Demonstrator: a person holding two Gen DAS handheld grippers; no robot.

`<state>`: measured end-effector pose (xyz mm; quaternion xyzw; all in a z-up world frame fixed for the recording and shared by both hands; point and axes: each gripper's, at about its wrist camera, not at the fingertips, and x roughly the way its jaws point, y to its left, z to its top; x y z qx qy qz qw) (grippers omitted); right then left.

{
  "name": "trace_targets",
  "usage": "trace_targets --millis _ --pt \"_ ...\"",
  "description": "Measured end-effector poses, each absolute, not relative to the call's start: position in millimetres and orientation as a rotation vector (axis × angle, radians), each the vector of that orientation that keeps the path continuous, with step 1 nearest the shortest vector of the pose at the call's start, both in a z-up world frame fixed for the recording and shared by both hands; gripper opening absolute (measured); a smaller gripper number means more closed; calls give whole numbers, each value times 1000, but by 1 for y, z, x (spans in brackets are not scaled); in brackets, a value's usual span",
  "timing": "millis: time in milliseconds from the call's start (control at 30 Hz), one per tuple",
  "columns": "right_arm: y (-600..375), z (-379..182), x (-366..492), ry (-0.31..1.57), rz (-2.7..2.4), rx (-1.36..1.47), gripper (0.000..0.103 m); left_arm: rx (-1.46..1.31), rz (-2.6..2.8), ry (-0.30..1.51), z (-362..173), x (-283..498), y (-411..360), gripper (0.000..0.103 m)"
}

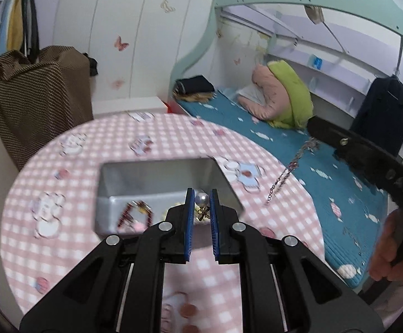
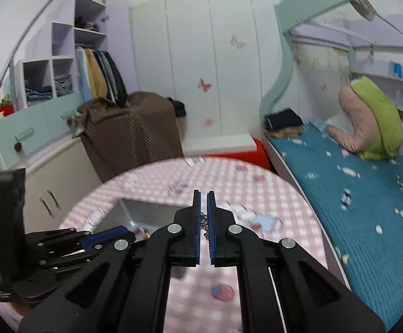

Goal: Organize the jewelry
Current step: 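Carry the earring and chain over the tin and open both tools inside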

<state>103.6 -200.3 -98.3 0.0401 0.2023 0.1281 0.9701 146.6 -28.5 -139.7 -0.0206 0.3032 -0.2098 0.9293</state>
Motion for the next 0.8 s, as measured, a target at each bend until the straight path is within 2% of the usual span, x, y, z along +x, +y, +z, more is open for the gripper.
trace_targets --millis 267,600,667,700,767,800 --pt "-167 -83 118 375 351 61 4 -49 -381 611 -130 165 -4 11" --pt "-148 -121 153 533 384 59 6 -77 -370 679 -153 184 8 12" --pt "-149 -126 154 557 366 57 15 -83 -369 695 -157 187 9 12" --pt "-149 -128 153 563 366 62 20 -83 -368 698 -158 188 9 17" --pt "-151 -131 152 570 341 65 59 -85 -366 701 -160 189 9 35" --pt "-153 -132 150 563 313 60 64 -88 -360 699 -160 189 9 47"
